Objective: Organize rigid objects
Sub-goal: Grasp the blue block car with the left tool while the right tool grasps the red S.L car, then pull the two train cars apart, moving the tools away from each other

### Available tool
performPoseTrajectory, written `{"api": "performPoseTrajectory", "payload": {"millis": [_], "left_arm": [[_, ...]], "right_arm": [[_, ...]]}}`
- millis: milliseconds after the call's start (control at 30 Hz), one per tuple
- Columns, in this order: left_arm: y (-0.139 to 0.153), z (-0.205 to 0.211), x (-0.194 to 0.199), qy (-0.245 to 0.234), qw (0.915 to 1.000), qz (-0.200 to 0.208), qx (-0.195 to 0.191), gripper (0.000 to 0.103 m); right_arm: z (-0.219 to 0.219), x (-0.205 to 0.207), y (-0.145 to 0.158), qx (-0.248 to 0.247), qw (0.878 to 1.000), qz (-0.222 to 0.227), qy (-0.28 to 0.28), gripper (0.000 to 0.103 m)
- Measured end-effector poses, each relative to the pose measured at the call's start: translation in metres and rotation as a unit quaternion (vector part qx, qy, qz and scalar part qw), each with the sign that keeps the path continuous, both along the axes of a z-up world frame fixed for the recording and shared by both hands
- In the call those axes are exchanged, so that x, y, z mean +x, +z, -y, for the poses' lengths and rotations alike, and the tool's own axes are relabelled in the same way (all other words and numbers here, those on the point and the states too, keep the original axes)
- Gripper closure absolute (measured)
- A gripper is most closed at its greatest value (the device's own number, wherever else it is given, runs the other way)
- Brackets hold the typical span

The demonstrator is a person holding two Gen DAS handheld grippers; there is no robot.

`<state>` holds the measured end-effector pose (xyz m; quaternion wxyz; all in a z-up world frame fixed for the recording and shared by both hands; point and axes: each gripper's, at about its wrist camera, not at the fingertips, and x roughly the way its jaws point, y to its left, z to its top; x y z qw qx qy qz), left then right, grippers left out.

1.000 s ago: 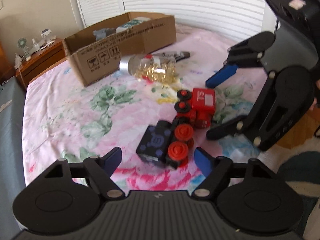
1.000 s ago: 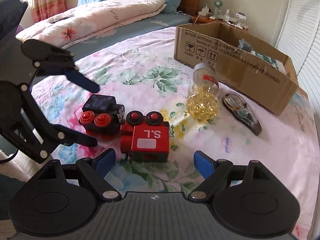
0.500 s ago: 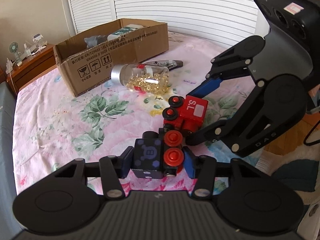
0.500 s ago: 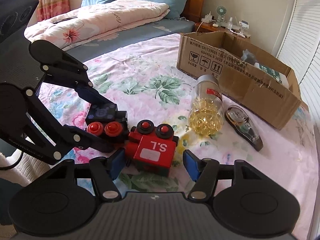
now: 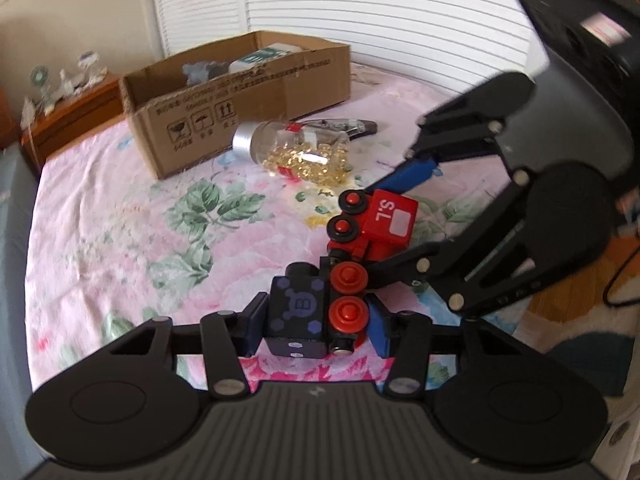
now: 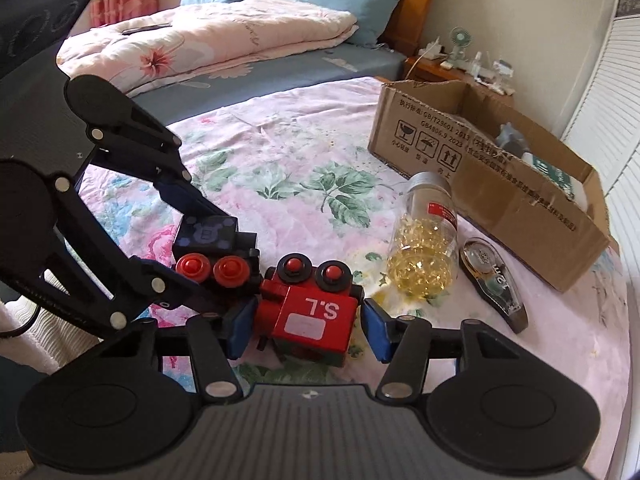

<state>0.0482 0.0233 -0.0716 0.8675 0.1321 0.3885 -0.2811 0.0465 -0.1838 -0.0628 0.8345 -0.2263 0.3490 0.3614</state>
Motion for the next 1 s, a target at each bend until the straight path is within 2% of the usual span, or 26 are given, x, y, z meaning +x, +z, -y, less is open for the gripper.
{"api": "performPoseTrajectory", "payload": {"millis": [100, 267, 433, 533, 600, 667, 833, 1000], "left_arm": [[-0.002, -0.006, 0.003, 0.018, 0.9995, -0.013, -0.021, 0.052], [-0.002, -0.006, 0.004, 0.031, 0.9991, -0.014, -0.023, 0.052], [-0.001, -0.004, 0.004, 0.038, 0.999, -0.014, -0.019, 0.049], [-0.002, -0.006, 0.009, 0.087, 0.9962, 0.006, 0.006, 0.051], [-0.002, -0.013, 0.015, 0.101, 0.9948, -0.005, -0.006, 0.051], [-0.002, -0.016, 0.017, 0.102, 0.9946, -0.013, -0.014, 0.051], [-0.003, -0.013, 0.014, 0.091, 0.9958, 0.002, 0.009, 0.046], [-0.002, -0.011, 0.018, 0.079, 0.9968, 0.006, 0.013, 0.046]], "right_arm": [[0.007, 0.0, 0.0, 0.016, 1.0, -0.014, -0.015, 0.046], [0.018, 0.001, 0.0, 0.049, 0.997, -0.049, -0.036, 0.046], [0.019, -0.008, 0.001, 0.044, 0.997, -0.039, -0.053, 0.046], [0.024, -0.013, 0.001, 0.04, 0.997, -0.038, -0.058, 0.046], [0.028, -0.016, 0.0, 0.043, 0.997, -0.041, -0.058, 0.046], [0.032, -0.015, 0.0, 0.044, 0.996, -0.041, -0.066, 0.046], [0.033, -0.011, 0.0, 0.04, 0.995, -0.039, -0.084, 0.044], [0.026, -0.009, -0.002, 0.035, 0.995, -0.036, -0.089, 0.044]]}}
